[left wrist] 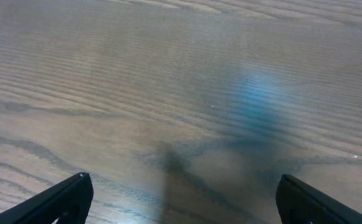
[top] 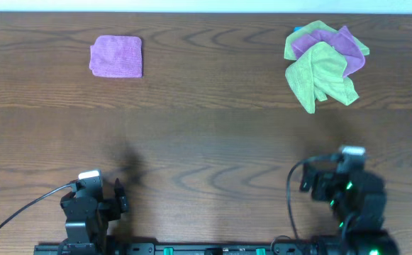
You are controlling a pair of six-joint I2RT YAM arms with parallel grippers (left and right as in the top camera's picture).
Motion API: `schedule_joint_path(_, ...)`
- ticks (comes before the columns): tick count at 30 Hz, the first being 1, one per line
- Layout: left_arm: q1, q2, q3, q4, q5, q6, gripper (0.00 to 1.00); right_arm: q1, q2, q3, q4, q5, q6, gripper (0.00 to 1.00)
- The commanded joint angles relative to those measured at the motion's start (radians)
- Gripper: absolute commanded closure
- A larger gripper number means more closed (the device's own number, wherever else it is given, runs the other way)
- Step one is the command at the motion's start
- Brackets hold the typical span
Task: Fold the cloth
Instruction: 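Reach the right gripper to the cloth pile and grasp the green cloth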
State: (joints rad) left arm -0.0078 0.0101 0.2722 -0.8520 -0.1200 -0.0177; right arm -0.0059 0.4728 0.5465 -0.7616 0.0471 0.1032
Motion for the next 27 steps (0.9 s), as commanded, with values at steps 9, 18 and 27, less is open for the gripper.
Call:
schedule_joint_path(9, -0.002, -0.006, -0.040, -0.040, -0.025, 0.022, 0.05, -0.032, 0.671, 0.674, -0.087, 0.000, 0.044, 0.01)
schedule_joint_path(18, -0.002, -0.006, -0.040, -0.040, -0.025, 0.022, 0.05, -0.076, 1.228, 1.117, -0.114, -0.079, -0.023, 0.01)
schedule_joint_path(27, -0.002, -0.006, -0.040, -0.040, -0.025, 0.022, 0.05, -0.072, 1.457, 1.191, -0.035, -0.154, -0.055, 0.01)
